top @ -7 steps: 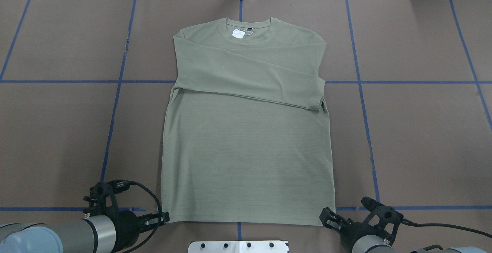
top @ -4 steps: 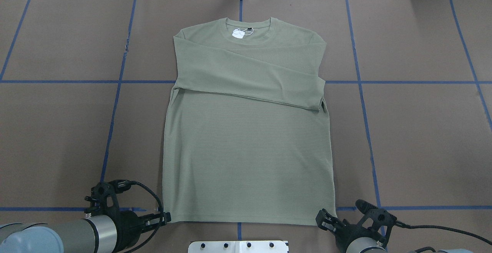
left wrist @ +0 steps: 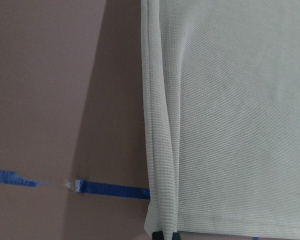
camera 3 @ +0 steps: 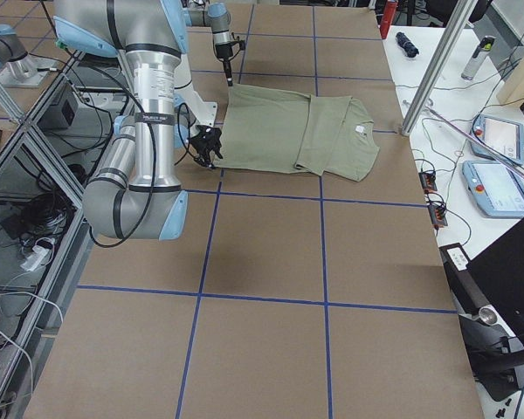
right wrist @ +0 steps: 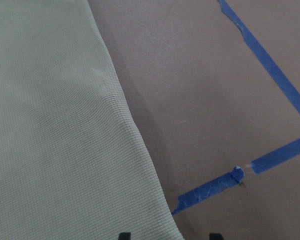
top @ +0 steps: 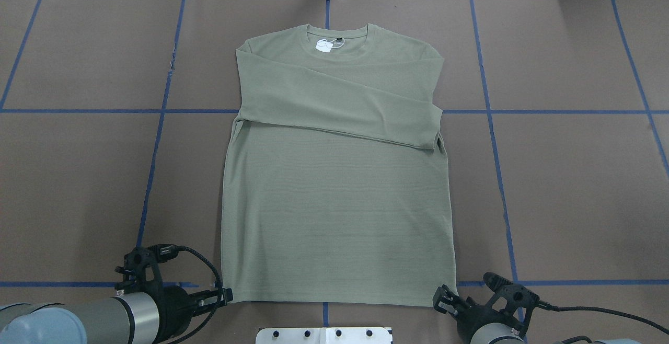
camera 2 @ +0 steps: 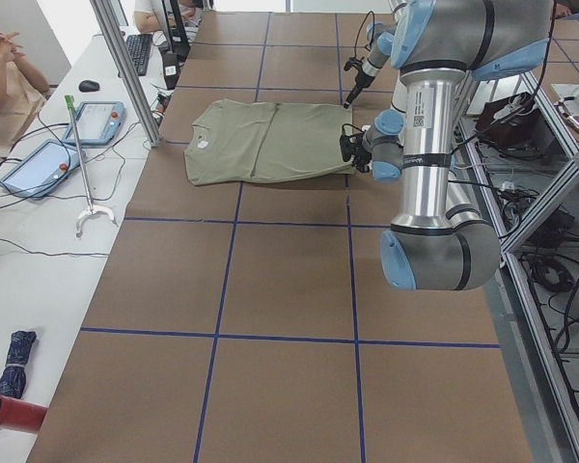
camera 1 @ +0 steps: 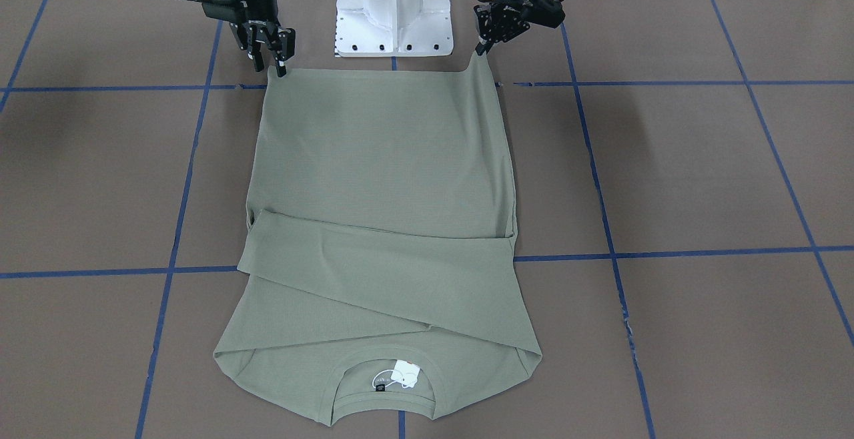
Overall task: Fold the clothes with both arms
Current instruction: 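Close both grippers on the hem corners nearest the robot, then lift the hem with both grippers and fold it toward the collar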
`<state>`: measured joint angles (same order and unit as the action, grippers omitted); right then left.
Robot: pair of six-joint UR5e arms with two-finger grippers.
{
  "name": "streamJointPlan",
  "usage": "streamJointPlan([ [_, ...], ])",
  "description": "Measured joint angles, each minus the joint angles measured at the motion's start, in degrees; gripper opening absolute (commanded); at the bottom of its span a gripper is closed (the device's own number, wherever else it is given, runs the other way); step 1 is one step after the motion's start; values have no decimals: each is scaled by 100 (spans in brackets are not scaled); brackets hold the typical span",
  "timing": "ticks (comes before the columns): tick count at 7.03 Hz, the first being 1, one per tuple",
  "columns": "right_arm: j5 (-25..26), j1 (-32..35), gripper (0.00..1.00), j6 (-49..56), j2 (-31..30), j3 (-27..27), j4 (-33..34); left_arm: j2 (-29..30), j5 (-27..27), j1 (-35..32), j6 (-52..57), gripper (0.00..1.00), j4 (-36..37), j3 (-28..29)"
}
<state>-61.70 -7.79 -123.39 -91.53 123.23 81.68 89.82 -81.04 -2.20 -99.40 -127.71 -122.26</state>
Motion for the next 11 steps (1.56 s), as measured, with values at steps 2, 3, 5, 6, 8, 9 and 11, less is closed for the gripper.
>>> streamJointPlan([
  [2,0,-8,29,0,35,-4,9,0,0,0,0,0,0,0],
  [3,0,-10,10,-1,40,-7,12,3,0,1,0,0,-2,0],
  [5,0,-7,0,-1,35,-8,17,7,0,8,0,0,-8,-6],
  [6,0,2,0,9,34,13,76,17,4,8,0,0,-7,-7],
  [8,-39,30,0,70,107,478,823,13,7,-9,9,0,29,-143],
  [9,-135,48,0,93,194,1012,1443,-20,-121,-35,14,0,271,-518],
  [11,-617,9,0,104,539,2466,3093,27,-747,-120,17,0,1703,-2078],
])
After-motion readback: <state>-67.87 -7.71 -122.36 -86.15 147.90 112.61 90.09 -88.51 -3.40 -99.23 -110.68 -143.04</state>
